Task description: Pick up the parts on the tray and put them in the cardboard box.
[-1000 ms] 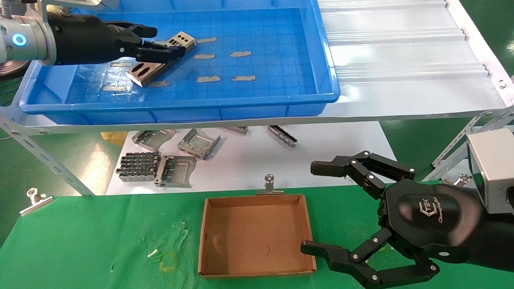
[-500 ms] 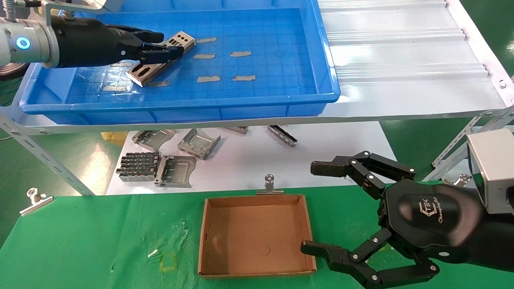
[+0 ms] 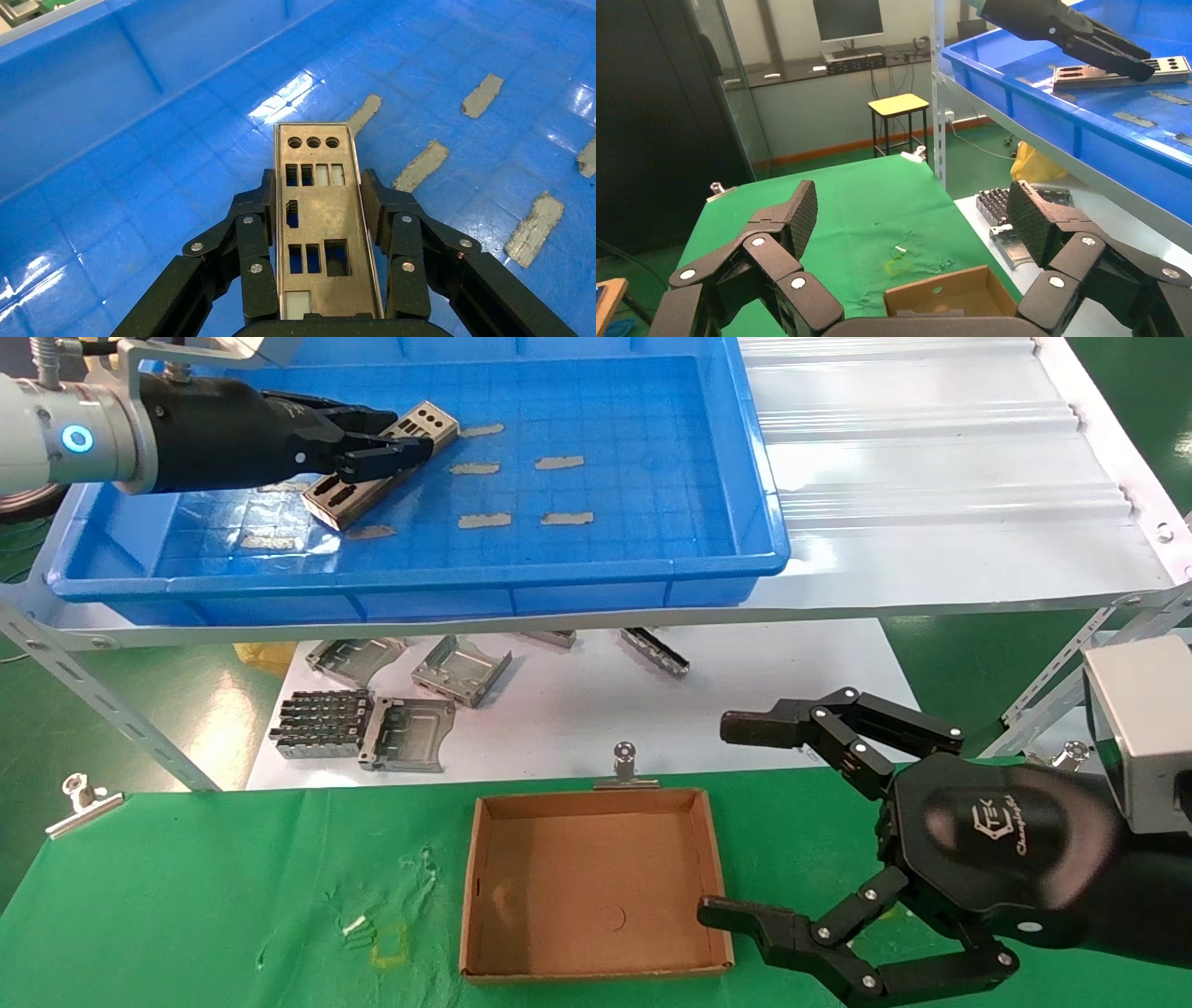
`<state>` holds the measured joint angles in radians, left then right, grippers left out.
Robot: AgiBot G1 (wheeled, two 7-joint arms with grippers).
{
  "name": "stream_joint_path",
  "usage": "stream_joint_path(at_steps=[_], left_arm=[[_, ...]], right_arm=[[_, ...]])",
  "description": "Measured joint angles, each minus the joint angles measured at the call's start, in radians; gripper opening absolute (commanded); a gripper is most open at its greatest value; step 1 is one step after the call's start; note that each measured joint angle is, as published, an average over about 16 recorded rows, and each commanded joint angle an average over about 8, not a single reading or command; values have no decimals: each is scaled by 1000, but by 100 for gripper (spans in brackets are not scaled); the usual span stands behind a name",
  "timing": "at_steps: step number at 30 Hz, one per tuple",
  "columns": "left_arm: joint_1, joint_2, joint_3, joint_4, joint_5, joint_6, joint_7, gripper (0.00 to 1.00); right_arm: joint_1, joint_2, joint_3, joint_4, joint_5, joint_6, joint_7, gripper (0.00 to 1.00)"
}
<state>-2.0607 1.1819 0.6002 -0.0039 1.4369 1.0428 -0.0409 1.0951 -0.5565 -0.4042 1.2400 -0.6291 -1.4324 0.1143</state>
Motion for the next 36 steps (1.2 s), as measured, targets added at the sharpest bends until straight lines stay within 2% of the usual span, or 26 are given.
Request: stream_joint_path(at_steps=[36], left_arm=[[-8,-10,-2,9,-3,15,-10,0]], right_arm=[[0,0,0,0,0,0,0,100]])
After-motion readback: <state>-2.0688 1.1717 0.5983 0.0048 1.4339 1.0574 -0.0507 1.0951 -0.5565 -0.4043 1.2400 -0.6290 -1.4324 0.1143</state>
